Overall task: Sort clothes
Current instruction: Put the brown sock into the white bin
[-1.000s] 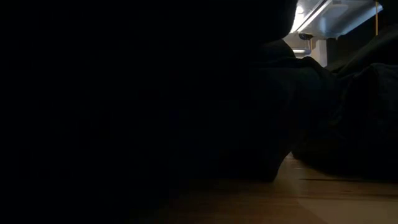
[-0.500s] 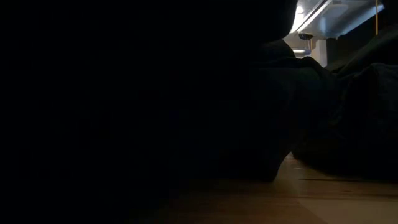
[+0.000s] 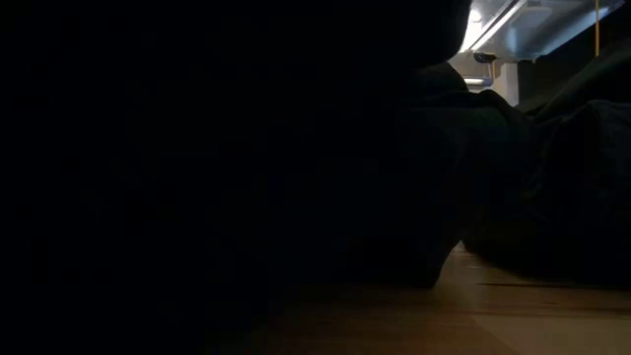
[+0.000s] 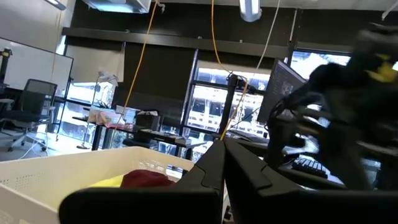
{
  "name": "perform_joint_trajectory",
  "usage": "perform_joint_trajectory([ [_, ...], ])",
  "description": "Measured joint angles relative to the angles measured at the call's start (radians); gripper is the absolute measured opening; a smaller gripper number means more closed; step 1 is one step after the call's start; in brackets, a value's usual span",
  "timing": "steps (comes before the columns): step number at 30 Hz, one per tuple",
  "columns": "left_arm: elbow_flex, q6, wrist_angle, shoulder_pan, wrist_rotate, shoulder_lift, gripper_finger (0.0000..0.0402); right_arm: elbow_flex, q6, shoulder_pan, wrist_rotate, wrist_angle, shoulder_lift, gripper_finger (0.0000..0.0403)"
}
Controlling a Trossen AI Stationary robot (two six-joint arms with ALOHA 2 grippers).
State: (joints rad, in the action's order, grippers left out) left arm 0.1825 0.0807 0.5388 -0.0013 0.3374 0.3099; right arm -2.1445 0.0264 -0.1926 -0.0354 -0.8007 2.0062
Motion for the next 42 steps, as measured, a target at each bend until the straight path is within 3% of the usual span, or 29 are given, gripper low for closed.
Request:
perform_joint_trajectory([
  [13, 0.000, -0.004, -0.008, 0.000, 0.000, 0.000, 0.0004, 0.000, 0.093, -0.194, 0.004, 0.165, 0.211, 0.0223],
  [26, 0.000, -0.002, -0.007, 0.000, 0.000, 0.000, 0.0004, 0.000, 0.090, -0.205, 0.045, 0.391, 0.382, 0.0223],
  [34, 0.000, -0.002, -0.007, 0.000, 0.000, 0.000, 0.0004, 0.002, 0.075, -0.185, 0.023, 0.369, 0.422, 0.0219],
  [38, 0.000, -0.002, -0.007, 0.000, 0.000, 0.000, 0.0004, 0.000, 0.086, -0.186, -0.010, 0.385, 0.420, 0.0173],
  [42, 0.000, -0.002, -0.007, 0.000, 0.000, 0.000, 0.0004, -0.006, 0.092, -0.187, -0.001, 0.378, 0.420, 0.0075],
])
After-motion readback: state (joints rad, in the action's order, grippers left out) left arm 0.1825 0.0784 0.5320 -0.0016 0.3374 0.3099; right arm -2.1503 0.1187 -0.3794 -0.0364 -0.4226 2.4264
